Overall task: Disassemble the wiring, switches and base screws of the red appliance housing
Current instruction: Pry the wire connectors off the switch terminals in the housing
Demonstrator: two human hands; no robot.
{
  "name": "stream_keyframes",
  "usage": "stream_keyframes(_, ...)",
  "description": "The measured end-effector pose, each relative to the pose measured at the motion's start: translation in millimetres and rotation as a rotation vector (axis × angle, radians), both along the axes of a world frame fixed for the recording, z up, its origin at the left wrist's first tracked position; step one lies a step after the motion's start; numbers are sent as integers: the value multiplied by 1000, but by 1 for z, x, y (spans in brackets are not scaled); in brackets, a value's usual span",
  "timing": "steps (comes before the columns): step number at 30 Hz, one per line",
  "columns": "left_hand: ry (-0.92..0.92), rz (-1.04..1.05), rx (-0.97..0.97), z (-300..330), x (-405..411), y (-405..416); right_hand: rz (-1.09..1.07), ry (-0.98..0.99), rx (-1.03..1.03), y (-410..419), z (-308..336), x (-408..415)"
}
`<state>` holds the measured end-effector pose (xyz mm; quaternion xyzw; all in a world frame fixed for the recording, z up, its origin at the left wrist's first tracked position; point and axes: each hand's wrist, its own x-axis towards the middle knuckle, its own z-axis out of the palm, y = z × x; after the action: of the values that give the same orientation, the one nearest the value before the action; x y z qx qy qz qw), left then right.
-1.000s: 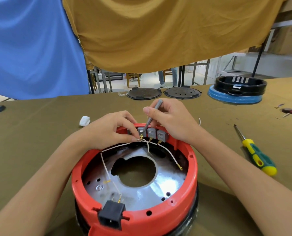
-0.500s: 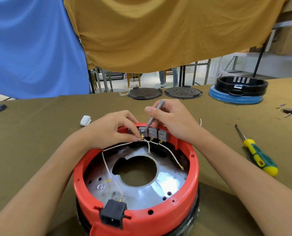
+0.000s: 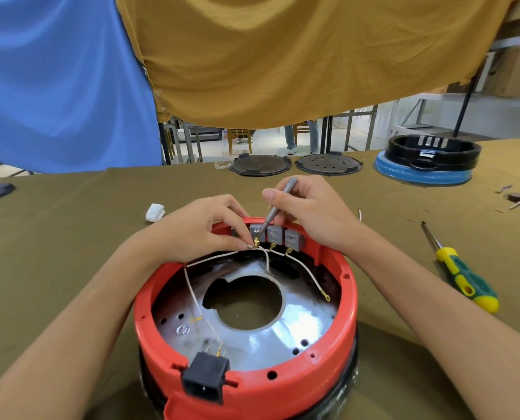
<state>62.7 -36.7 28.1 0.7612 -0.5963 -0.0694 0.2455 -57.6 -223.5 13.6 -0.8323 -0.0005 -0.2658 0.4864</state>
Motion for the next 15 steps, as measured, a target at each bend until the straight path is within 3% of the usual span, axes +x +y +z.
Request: stream_keyframes(15, 17, 2, 1, 0, 2, 0, -18, -24, -2, 2, 1, -2)
